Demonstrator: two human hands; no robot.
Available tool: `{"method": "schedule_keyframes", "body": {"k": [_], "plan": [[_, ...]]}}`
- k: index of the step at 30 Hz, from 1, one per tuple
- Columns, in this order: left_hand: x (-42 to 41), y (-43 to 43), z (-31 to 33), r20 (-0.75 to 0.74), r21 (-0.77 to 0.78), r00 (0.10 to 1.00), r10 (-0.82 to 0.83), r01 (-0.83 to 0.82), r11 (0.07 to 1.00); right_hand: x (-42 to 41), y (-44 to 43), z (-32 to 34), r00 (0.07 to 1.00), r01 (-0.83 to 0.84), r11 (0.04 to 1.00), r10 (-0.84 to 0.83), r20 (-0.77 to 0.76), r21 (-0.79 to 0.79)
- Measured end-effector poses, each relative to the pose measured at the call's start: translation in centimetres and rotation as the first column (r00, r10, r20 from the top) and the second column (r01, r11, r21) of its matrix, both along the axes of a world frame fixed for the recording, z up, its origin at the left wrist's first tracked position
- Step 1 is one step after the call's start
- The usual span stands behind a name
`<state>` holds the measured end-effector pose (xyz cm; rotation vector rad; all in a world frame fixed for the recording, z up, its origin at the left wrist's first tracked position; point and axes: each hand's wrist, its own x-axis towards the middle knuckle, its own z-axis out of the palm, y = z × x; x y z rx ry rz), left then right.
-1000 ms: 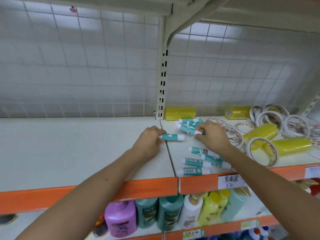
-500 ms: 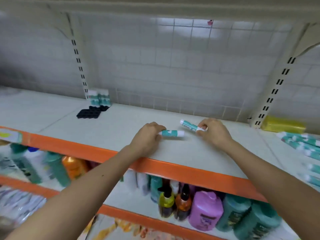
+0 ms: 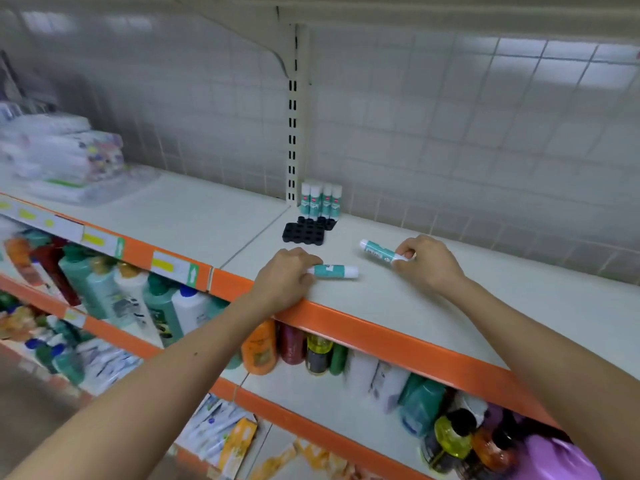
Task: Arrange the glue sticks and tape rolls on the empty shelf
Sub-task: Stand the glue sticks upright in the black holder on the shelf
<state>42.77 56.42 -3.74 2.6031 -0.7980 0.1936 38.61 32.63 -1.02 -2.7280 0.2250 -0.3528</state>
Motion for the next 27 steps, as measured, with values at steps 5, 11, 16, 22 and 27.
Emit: {"method": "schedule_keyframes", "body": {"k": [5,11,16,22,27], "plan": [[4.0,1.3,-0.3,0.006,0.02,0.999,0.037,-0.037,0.999,4.5,2.2,0.1,0.998,-0.058,0.998,0.058,-0.011,0.02],[7.4,0.5,-0.9,-0.007,0.04,0.999,-0.033,0.033,0.999,8.3,2.6,-0.2,0.997,-0.074,0.984,0.075,0.0,0.159],[9.8,0.9,-0.7,-0.037,0.053,0.995,-0.095,0.097,0.994,10.4,2.9,0.5,0.998,-0.061,0.92,0.059,0.016,0.388],[12.9,1.8,0.7,-0.136,-0.183,0.96,-0.246,0.219,0.958,12.2,4.7,1.1,0.99,-0.129,0.966,0.114,0.078,0.226],[14.2,2.2,2.3,-0.365,-0.502,0.894,-0.259,0.045,0.863,12.8,6.7,1.6,0.955,-0.204,0.958,0.149,0.255,0.204]]}}
